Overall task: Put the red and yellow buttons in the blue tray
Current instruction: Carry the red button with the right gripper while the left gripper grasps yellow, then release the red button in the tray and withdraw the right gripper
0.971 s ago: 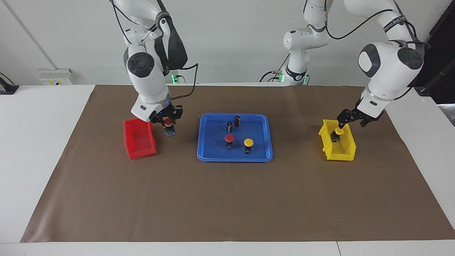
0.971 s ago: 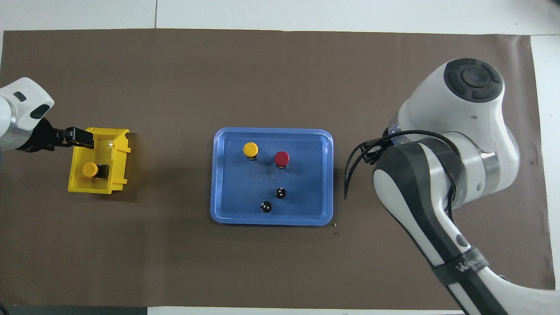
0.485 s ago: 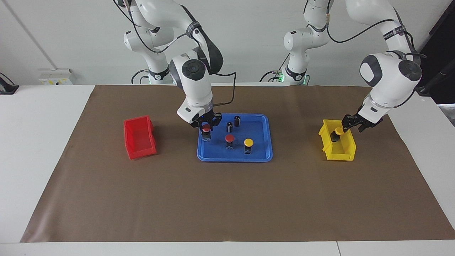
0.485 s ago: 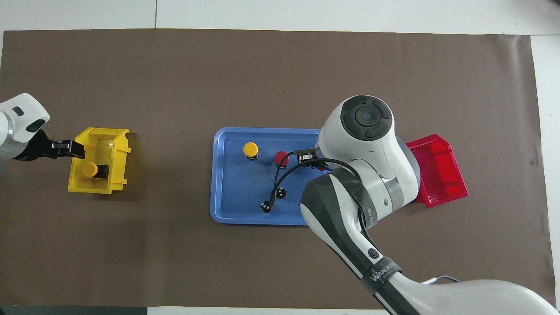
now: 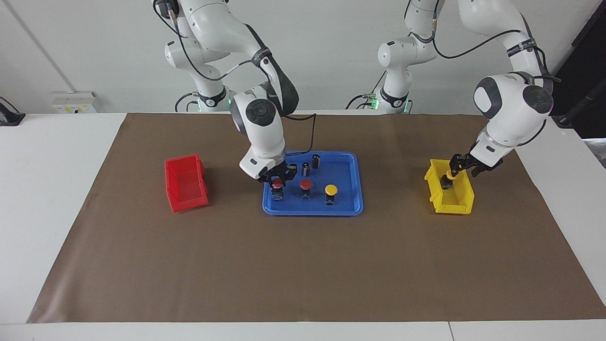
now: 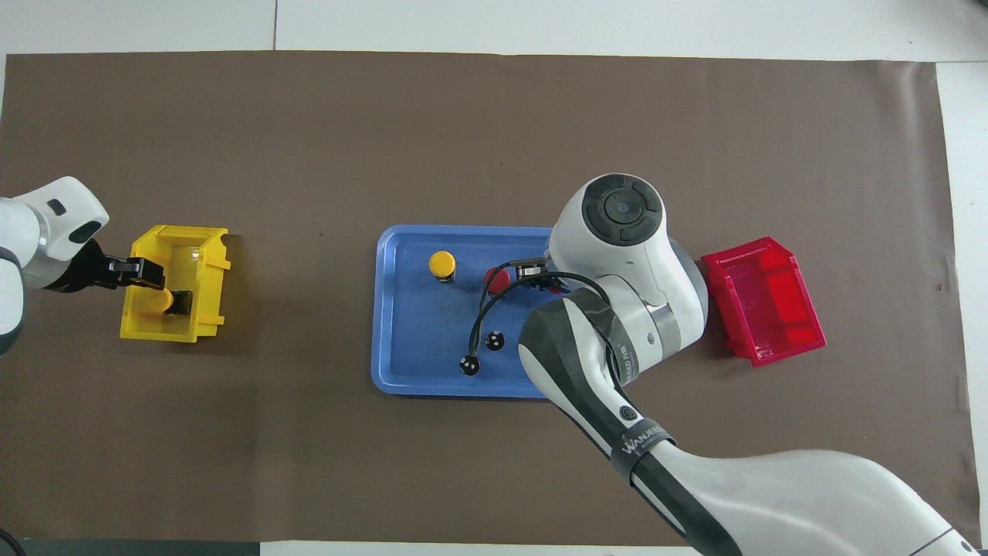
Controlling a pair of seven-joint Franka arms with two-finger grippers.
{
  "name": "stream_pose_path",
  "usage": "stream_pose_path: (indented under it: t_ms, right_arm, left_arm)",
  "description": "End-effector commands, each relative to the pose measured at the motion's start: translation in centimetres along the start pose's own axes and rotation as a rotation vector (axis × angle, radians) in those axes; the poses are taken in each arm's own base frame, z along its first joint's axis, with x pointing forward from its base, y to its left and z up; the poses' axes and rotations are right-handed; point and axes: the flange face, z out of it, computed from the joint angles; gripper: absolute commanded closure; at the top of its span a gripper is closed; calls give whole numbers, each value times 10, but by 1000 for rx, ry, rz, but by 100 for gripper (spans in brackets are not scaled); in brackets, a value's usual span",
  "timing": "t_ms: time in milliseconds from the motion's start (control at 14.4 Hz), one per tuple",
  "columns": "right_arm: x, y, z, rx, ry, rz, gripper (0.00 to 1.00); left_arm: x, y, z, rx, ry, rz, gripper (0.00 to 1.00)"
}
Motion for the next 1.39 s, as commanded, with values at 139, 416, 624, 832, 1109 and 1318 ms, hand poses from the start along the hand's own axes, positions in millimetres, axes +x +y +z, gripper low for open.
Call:
stream_pose_path:
  t_ms: [139,416,624,832,1109,1318]
  right_arm:
    - [0,2,-3,12,-8,4,34]
    - [11,20,-26,8,13,26,0]
    - [22,65,-80,-25,82,65,0]
    - [23,143,-156,-50,98,83,0]
    - [-7,245,-259,-78,146,113,0]
    - [-24,312,-300,-82,97,81,0]
  left_arm:
    - [-10,4,11,16,8,8,33]
    - [-11,11,12,18,8,20,44]
    - [-13,13,15,17,3,23,43]
    - [-18,14,17,20,11,23,42]
    - [-23,15,23,20,9,7,42]
    - [-24,16,24,21,15,7,45]
